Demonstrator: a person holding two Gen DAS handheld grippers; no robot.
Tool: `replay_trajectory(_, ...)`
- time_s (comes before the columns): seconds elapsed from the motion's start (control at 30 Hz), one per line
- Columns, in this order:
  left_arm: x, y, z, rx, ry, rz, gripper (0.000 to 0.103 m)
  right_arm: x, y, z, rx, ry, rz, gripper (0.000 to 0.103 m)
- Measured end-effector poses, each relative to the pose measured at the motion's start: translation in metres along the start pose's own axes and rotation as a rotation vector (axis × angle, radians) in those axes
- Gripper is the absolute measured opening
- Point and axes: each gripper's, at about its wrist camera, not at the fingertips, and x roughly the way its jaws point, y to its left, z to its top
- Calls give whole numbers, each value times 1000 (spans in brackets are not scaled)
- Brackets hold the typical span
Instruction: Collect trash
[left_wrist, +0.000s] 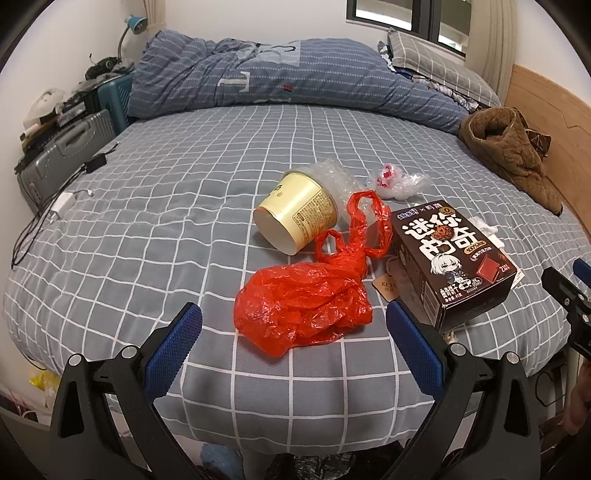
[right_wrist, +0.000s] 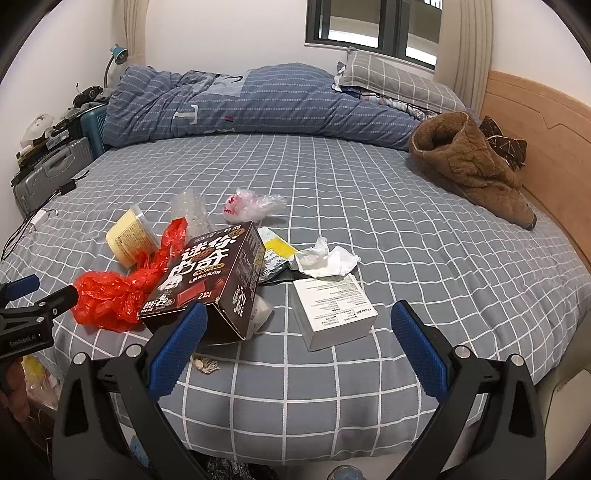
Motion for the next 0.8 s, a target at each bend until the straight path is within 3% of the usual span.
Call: replay_trajectory(0.8, 18, -4, -1, 14, 29, 18, 97, 17, -18, 1, -29, 30, -40, 96)
